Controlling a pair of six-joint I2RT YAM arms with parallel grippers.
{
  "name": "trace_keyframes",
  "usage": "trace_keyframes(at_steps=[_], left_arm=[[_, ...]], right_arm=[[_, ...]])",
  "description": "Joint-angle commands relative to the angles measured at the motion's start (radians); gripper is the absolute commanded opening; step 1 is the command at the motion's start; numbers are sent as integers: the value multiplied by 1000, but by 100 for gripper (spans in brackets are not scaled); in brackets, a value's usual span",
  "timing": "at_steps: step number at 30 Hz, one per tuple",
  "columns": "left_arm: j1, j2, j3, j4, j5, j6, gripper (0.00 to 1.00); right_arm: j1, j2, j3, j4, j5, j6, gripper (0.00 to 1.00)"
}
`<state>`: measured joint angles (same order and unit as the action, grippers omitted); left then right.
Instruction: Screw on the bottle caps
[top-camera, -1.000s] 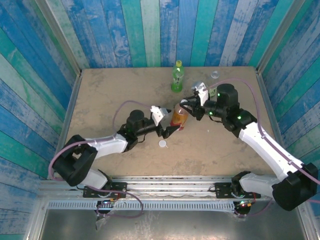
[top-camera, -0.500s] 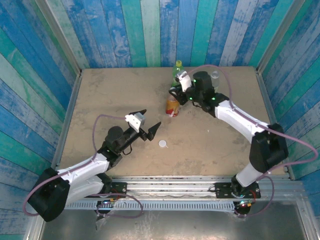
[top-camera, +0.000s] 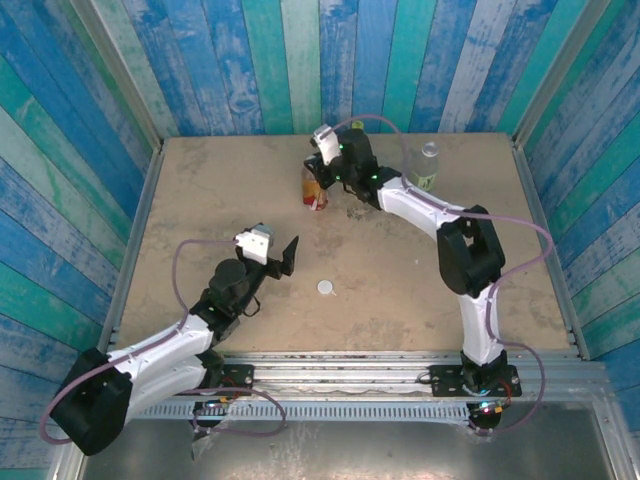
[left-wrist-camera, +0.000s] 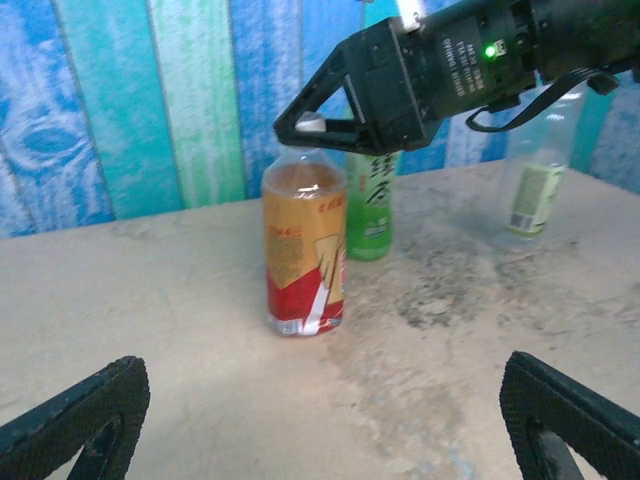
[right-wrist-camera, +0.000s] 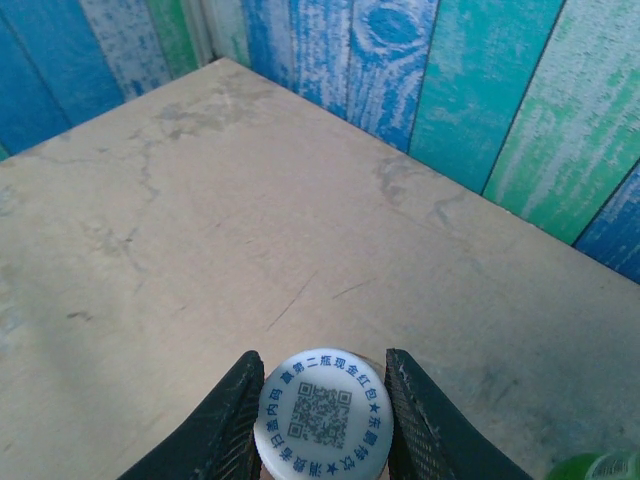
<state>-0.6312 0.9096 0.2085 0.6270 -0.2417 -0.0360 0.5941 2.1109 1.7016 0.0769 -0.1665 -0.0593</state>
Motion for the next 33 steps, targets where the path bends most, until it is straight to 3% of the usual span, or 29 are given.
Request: trace_keyframes(at_steps=[1, 12, 18, 22, 26, 28, 33], left_arm=[[2, 9, 15, -41, -105, -20, 94], [2, 52, 35, -59, -106, -21, 94], [2, 64, 35, -43, -59, -13, 94], [2, 85, 17, 47, -37, -49, 94], [2, 149, 6, 183, 59, -67, 94], [-9, 194, 24, 232, 112, -45, 94], [-98, 340, 138, 289, 108, 8, 94]], right_arm=[[-2, 53, 74, 34, 44, 5, 25], [-2, 186, 244, -31, 34, 14, 36], [-2, 123, 235, -54, 32, 6, 65], [-6, 14, 154, -47, 33, 21, 76], [-41, -118, 11, -15, 53, 75, 83], [-76, -185, -67, 0, 60, 103, 85], [-165, -342, -233, 11, 151, 93, 87]])
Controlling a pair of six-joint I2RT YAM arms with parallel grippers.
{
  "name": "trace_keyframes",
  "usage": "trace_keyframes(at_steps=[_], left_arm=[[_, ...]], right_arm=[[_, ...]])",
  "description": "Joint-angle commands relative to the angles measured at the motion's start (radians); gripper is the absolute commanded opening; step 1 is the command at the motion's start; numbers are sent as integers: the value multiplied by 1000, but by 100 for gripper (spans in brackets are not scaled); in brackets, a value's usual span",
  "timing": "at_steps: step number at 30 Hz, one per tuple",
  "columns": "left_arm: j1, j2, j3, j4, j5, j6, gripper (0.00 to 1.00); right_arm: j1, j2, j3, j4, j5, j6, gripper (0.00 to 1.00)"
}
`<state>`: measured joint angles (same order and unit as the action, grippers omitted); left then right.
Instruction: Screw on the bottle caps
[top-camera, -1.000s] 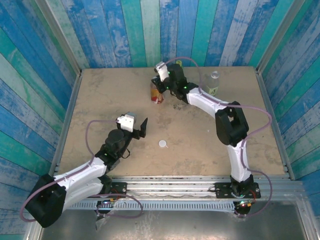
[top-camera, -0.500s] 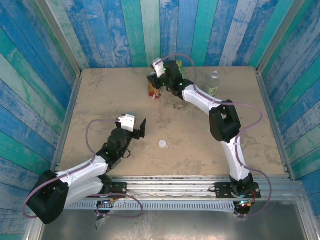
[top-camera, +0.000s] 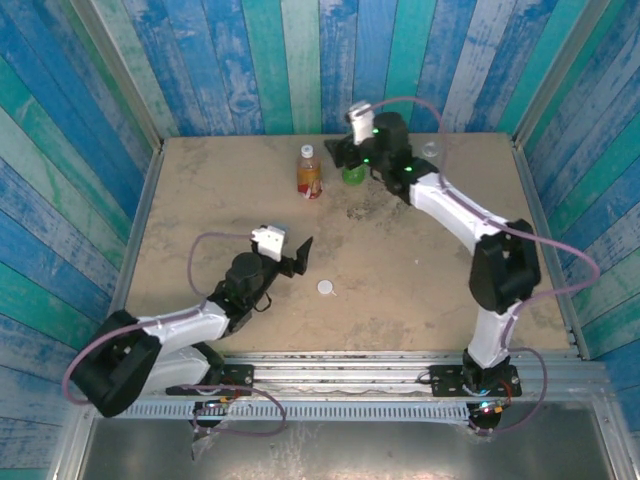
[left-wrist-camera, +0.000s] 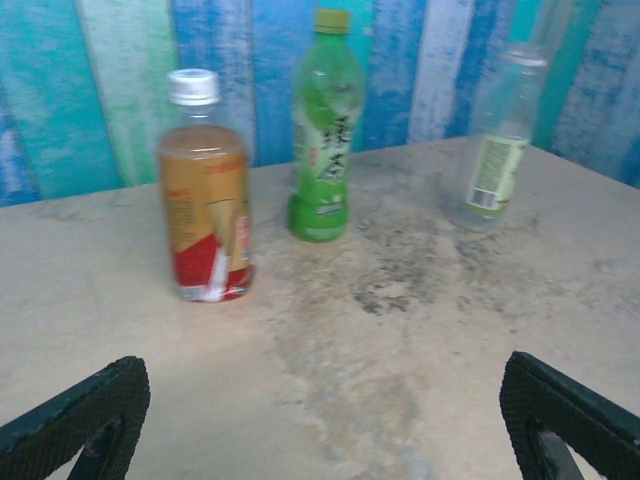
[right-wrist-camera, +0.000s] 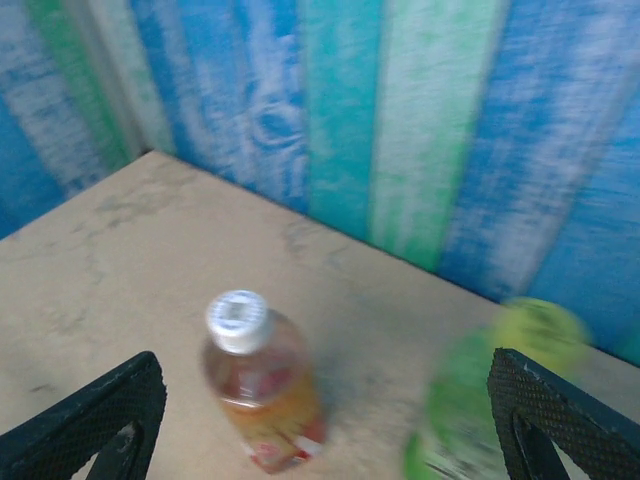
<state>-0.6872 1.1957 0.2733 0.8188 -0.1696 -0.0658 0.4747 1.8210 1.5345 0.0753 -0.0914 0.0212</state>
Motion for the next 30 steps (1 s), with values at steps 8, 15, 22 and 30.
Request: trace_keyframes(at_steps=[8, 15, 22, 30], left_arm=[[-130, 273, 206, 215, 139, 29, 94], [-138, 303, 239, 208, 186, 22, 94], [-138, 294, 230, 186, 170, 35, 94], [-138, 274, 211, 174, 140, 43, 94]], right_arm=[[-243, -155, -152, -91, 165, -9, 92], [-312, -92, -128, -137, 165, -39, 93], [-327, -4, -46, -202, 151, -49, 90], [-337, 41, -17, -229, 110, -31, 83]])
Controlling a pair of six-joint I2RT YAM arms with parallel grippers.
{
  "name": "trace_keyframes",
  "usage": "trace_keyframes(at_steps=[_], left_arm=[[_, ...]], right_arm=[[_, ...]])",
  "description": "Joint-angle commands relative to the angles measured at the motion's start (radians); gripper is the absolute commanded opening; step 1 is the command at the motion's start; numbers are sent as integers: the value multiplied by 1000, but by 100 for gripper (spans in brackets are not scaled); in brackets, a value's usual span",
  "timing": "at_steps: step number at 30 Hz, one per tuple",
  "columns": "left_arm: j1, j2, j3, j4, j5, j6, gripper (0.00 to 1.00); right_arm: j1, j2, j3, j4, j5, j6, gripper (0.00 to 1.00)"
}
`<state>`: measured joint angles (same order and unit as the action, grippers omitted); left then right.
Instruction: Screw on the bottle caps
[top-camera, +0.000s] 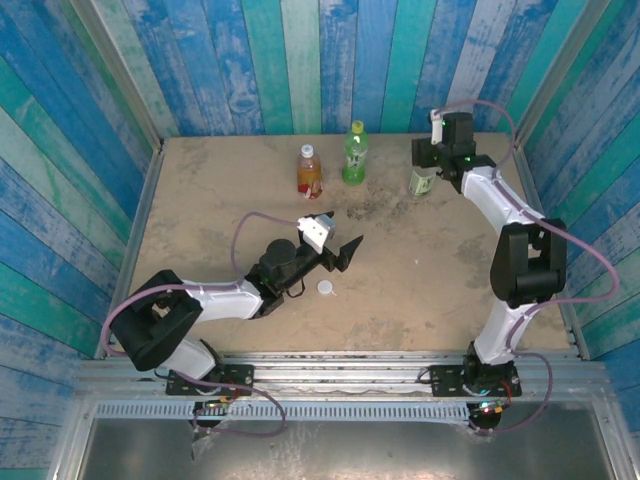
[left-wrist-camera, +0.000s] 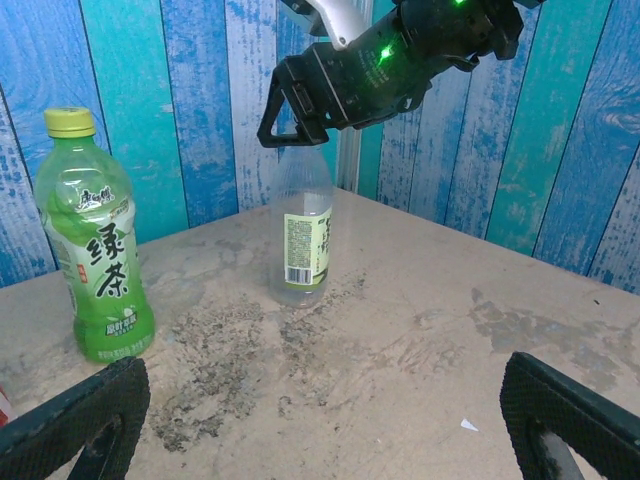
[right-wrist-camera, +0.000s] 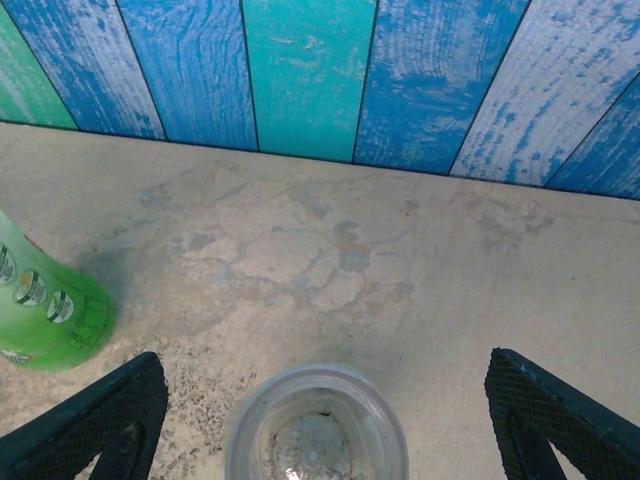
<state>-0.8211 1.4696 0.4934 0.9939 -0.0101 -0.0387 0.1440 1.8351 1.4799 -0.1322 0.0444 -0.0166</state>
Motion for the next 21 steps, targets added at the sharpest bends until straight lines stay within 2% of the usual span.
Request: trace_keyframes(at_steps=[1, 7, 11, 15, 21], left_arm=[[-4, -2, -11, 0, -20, 17, 94], [-4, -11, -26, -15, -23, 20, 94], [-4, -18, -35, -19, -30, 22, 94], [-4, -14, -32, -21, -31, 22, 94], [-4, -13, -35, -14, -19, 28, 94]], right_arm=[[-6, 32, 39, -21, -33, 11, 81], [-7, 52, 50, -25, -54, 17, 68], [-7, 59, 61, -32, -57, 14, 65], [-6, 60, 63, -40, -62, 14, 55], [-6, 34, 56, -53, -100, 13, 48]])
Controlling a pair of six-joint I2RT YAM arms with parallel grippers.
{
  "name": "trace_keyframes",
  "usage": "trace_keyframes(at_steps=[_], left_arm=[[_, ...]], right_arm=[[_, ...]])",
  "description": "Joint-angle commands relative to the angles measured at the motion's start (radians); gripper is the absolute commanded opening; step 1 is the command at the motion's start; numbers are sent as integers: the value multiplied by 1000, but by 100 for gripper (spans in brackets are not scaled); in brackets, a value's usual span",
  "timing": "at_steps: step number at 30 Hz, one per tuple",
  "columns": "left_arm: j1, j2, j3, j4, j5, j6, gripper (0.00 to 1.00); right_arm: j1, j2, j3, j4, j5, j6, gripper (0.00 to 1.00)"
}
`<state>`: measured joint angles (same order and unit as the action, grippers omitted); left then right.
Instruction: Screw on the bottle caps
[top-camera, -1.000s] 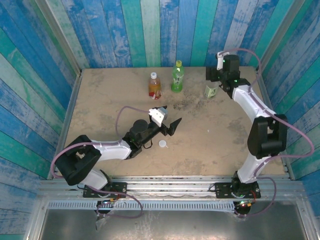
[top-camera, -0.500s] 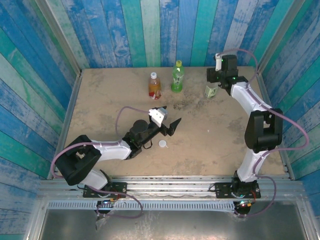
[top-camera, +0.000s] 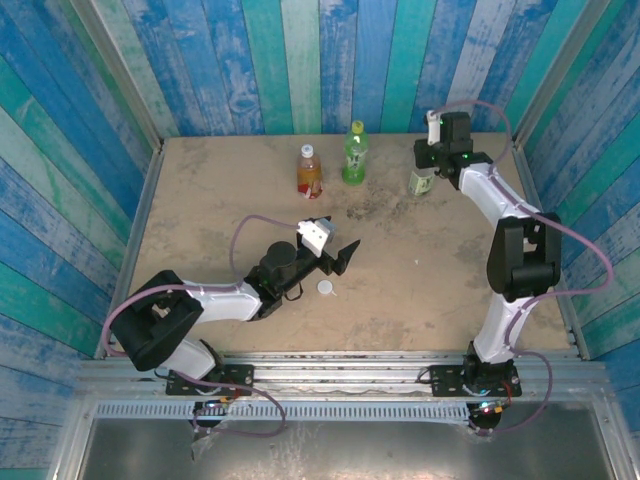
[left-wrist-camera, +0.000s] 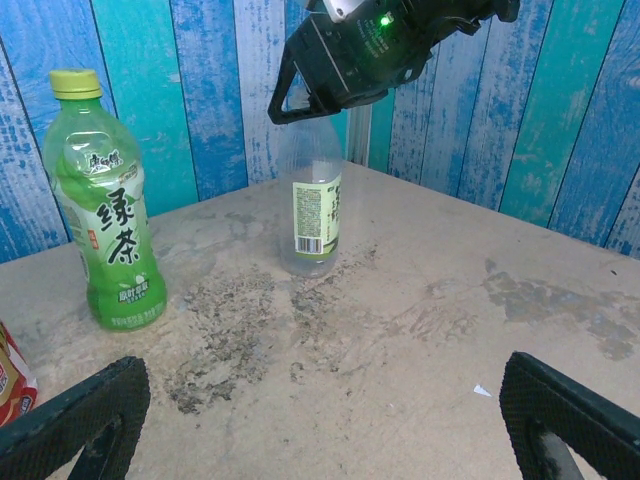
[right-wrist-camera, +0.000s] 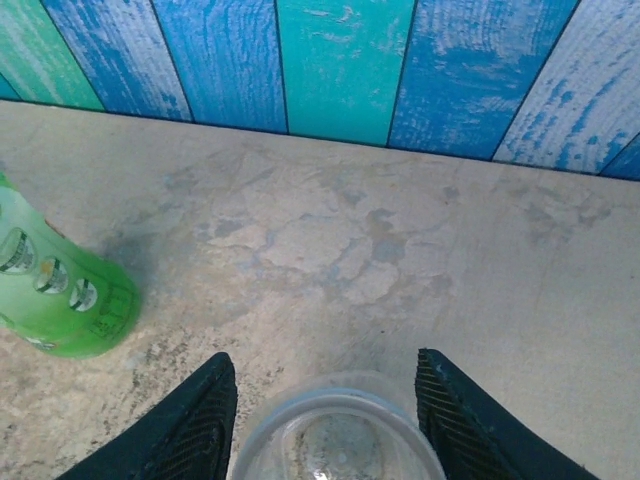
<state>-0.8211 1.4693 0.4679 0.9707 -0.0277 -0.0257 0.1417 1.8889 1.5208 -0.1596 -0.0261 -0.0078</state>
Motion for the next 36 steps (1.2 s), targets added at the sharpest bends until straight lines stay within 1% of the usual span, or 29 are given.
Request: trace_keyframes(at_steps=[1, 3, 8, 13, 16, 20, 24, 28, 33, 36], left_arm=[[-4, -15, -11, 8, -1, 15, 94], [-4, -22, -12, 3, -2, 16, 94], [-4, -26, -15, -1, -11, 18, 94], [-4, -18, -27, 31, -14, 17, 94], [-4, 7, -30, 91, -16, 13, 94], [-3, 87, -11, 219, -11, -12, 94], [-3, 171, 52, 260, 23, 8, 94], [-6, 264, 140, 267, 40, 19, 94], [-12, 367, 237, 265, -5, 12, 94], [-12, 415, 275, 260, -9, 9, 94]], right_arm=[[-2, -26, 11, -25, -36, 4, 46], [0, -36, 3, -25, -42, 6, 41], [7, -51, 0, -30, -41, 7, 34], [31, -84, -14, -42, -42, 7, 33], [66, -123, -45, -44, -41, 8, 34], [131, -195, -119, -34, -32, 20, 35], [195, -268, -205, -5, -25, 40, 35], [245, -331, -272, 23, -14, 51, 35], [287, -373, -311, 41, -26, 68, 35], [298, -388, -318, 39, -31, 70, 35]])
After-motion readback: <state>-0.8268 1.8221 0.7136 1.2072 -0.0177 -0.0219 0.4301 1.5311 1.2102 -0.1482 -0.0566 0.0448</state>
